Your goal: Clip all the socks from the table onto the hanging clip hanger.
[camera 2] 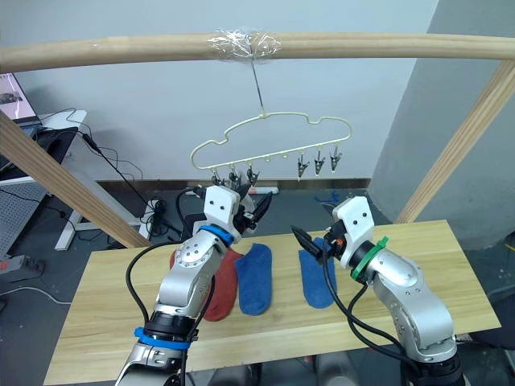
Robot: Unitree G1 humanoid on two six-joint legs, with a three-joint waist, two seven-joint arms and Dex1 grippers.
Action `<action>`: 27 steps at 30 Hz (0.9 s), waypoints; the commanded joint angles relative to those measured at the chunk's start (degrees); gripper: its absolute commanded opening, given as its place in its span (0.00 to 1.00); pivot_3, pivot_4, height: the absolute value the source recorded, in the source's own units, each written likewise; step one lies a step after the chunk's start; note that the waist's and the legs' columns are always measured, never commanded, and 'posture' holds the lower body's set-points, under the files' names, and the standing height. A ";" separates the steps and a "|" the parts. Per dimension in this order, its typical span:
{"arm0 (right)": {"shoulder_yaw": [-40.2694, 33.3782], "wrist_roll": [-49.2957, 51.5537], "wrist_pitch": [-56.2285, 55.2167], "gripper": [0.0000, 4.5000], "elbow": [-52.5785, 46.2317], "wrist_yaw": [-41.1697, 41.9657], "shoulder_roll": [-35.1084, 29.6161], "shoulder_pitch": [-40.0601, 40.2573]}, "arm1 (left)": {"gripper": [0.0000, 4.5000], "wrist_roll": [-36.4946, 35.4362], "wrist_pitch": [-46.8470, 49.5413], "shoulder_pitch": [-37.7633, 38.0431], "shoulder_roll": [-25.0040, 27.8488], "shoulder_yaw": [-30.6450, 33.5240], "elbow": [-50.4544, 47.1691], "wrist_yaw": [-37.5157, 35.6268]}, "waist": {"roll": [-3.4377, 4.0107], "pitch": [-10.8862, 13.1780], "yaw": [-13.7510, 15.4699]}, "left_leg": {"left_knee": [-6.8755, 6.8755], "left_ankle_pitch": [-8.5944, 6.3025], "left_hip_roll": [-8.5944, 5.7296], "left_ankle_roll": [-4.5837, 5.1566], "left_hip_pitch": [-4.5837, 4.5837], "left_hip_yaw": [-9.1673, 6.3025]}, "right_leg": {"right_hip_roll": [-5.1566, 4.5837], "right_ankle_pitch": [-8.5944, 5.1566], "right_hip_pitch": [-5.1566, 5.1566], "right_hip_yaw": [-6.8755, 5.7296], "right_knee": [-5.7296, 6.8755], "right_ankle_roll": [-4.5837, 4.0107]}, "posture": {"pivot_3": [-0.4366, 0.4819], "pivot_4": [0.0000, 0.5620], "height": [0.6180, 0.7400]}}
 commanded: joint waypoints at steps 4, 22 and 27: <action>-0.62 1.33 -0.45 1.00 -3.43 -1.63 0.32 -0.71 | 0.68 0.36 -2.15 -2.69 -1.99 2.04 2.07 3.19 | -0.06 0.51 -0.08 | 0.00 0.00 0.00 0.00 -0.07 0.01 | 0.00 0.00 -0.08 0.00 0.02 0.00 | 0.30 0.43 1.00; -0.11 1.74 -0.84 1.00 -3.33 -3.04 0.80 -1.35 | 0.68 1.76 -4.99 -3.00 -1.57 0.63 -1.50 2.27 | -0.08 0.66 -0.22 | -0.01 0.00 0.01 -0.01 -0.09 0.02 | 0.00 -0.17 -0.11 0.02 0.00 0.29 | 0.30 0.42 1.00; -0.11 1.66 -0.93 1.00 -3.17 -3.16 0.90 -1.52 | 0.68 1.92 -5.09 -3.32 -2.07 -0.18 -1.72 1.93 | -0.08 0.67 -0.22 | -0.01 0.00 0.01 -0.01 -0.10 0.02 | 0.00 -0.18 -0.11 0.02 -0.01 0.30 | 0.30 0.42 1.00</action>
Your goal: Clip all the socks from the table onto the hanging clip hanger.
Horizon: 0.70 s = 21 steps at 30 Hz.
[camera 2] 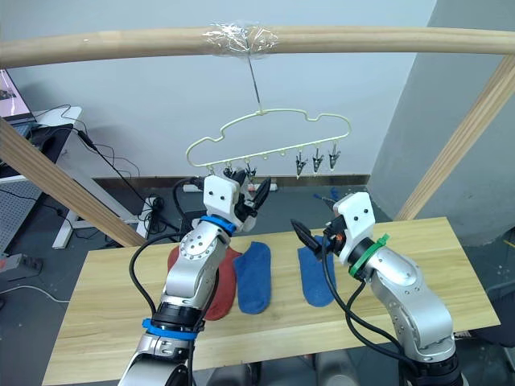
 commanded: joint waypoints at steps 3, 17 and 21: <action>-0.16 0.78 -1.16 1.00 -2.05 -0.17 0.18 -0.84 | 0.68 0.44 -1.16 -0.87 -0.90 -0.83 -2.20 -0.27 | 0.00 0.01 -0.02 | 0.00 0.00 0.00 0.00 0.00 0.00 | 0.00 -0.01 0.00 0.00 0.00 0.01 | 0.29 0.42 1.00; 0.31 0.28 -1.16 1.00 -2.39 -0.63 0.21 0.07 | 0.68 0.61 -2.77 -3.14 -0.75 -0.19 0.40 0.09 | -0.09 0.59 -0.07 | -0.01 0.00 0.00 0.00 -0.02 0.00 | 0.00 -0.02 -0.02 0.00 -0.02 0.03 | 0.28 0.43 1.00; 0.36 0.14 -1.28 1.00 -2.35 -0.69 0.20 0.06 | 0.68 0.81 -3.05 -3.02 -0.67 -0.20 0.18 0.27 | -0.09 0.65 -0.07 | -0.02 0.00 0.00 -0.01 -0.07 0.01 | -0.01 -0.02 -0.07 0.01 -0.03 0.03 | 0.28 0.42 1.00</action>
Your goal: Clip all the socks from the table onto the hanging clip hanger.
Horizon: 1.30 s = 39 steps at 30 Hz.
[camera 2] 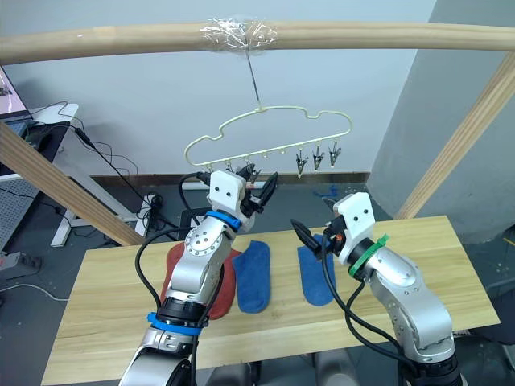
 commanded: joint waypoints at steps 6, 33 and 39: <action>0.23 0.18 -1.38 1.00 -2.23 -0.38 0.04 -0.19 | 0.68 0.51 -1.95 -0.83 -0.21 0.56 -1.41 0.33 | 0.00 0.00 0.01 | 0.04 0.01 0.01 -0.01 -0.48 -0.02 | 0.00 0.17 -0.53 -0.01 0.08 -0.27 | 0.28 0.42 1.00; 1.79 -0.01 -1.57 1.00 -2.18 -1.08 -0.18 0.66 | 0.07 2.13 -1.88 -0.32 0.02 0.42 -2.19 1.12 | 0.01 0.00 0.00 | 0.04 0.01 -0.01 -0.01 -0.55 -0.03 | -0.01 0.17 -0.55 -0.03 0.05 -0.27 | 0.28 0.41 1.00; 2.01 -0.05 -1.68 1.00 -1.88 -0.98 -0.25 0.43 | 0.44 1.97 -2.04 -0.29 -0.23 0.62 -2.35 1.22 | 0.01 0.00 0.00 | 0.05 0.01 -0.01 -0.01 -0.55 -0.03 | -0.01 0.18 -0.55 -0.03 0.05 -0.28 | 0.28 0.41 1.00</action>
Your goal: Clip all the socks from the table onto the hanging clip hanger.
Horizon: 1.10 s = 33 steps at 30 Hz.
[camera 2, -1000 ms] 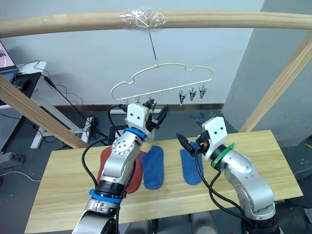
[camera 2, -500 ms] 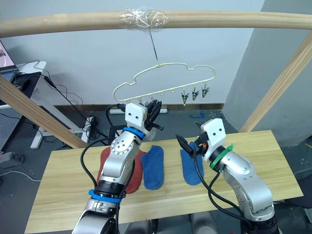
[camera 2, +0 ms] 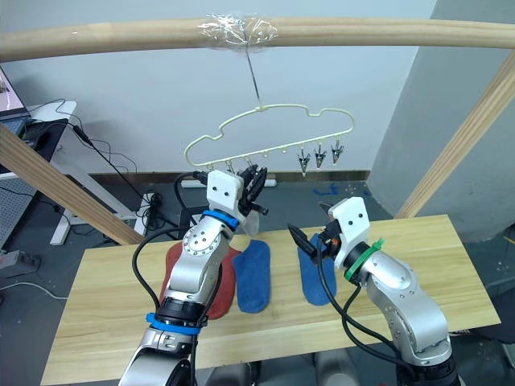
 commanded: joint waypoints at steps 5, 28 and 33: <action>0.05 -0.04 -1.41 1.00 -1.85 0.01 -0.16 -0.35 | 0.57 -0.06 -1.00 -0.59 -0.43 0.20 -2.00 0.36 | 0.00 0.00 0.00 | 0.01 0.00 0.00 0.00 0.00 0.00 | 0.00 0.00 0.00 0.00 0.01 0.00 | 0.28 0.41 1.00; 0.59 -0.69 -1.98 1.00 -1.21 -0.53 0.15 -0.18 | 0.07 -0.96 -1.34 -0.66 -1.16 0.34 -2.43 -0.36 | 0.00 0.00 0.00 | 0.05 0.00 0.00 0.00 -0.01 0.01 | 0.00 0.01 0.00 0.00 0.03 -0.01 | 0.28 0.41 1.00; 0.93 -1.37 -2.20 1.00 -0.76 -0.36 0.10 -0.33 | 0.07 0.27 -0.94 -0.61 -0.67 0.11 -2.55 0.17 | 0.00 0.00 0.01 | 0.08 0.00 0.00 0.00 -0.01 0.01 | 0.00 0.01 0.00 0.00 0.04 0.00 | 0.29 0.41 1.00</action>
